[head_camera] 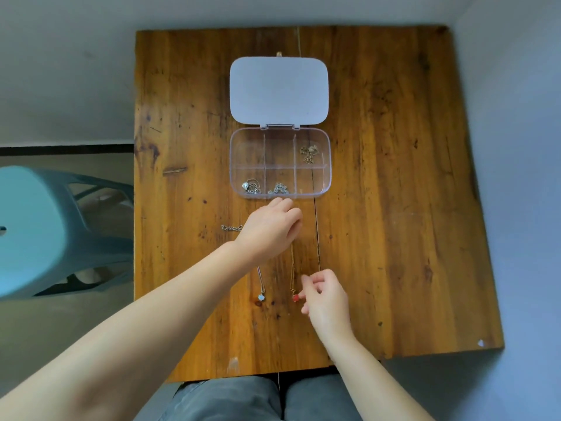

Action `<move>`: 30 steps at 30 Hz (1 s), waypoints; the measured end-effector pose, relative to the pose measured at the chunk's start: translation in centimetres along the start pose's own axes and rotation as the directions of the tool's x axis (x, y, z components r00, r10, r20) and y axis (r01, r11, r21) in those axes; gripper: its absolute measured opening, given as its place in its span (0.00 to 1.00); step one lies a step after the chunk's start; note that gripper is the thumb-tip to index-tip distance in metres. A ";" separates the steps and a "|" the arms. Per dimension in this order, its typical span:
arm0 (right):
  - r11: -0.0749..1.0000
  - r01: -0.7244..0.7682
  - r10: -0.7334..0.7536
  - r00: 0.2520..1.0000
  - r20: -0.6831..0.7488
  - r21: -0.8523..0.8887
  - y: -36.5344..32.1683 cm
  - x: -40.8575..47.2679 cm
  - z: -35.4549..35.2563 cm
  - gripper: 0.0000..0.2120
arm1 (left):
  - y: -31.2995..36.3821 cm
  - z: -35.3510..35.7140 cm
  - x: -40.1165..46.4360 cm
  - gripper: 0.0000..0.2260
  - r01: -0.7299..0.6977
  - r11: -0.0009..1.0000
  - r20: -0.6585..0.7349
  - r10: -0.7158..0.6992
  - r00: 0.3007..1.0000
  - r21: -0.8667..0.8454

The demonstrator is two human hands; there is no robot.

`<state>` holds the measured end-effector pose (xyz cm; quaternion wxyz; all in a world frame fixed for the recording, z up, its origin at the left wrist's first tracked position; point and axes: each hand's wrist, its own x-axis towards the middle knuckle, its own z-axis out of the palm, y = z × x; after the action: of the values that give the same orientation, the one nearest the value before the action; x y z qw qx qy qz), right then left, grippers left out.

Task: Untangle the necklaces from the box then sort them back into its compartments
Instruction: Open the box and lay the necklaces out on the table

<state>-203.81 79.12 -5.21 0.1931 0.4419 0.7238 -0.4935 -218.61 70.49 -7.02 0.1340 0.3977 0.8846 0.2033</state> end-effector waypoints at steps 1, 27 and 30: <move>0.994 0.110 -0.110 0.993 -0.030 -0.012 -1.7 0.8 -1.1 0.03 | -0.2 -0.7 0.3 0.06 -0.018 1.000 -0.055 0.018 0.998 0.010; 0.453 0.598 -0.541 0.774 0.329 -0.661 -19.8 14.8 -5.7 0.07 | -3.2 -2.4 3.0 0.07 0.309 0.904 0.069 -0.302 0.951 -0.294; 0.789 0.538 -0.449 0.834 0.320 -0.297 -20.3 12.6 -8.6 0.06 | -1.9 -4.1 4.2 0.17 0.319 0.857 -0.025 -0.359 0.933 -0.404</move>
<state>-226.06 89.94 0.58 0.2203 0.1299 0.8672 -0.4272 -224.14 71.49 -4.63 0.2004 0.1900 0.8871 0.3697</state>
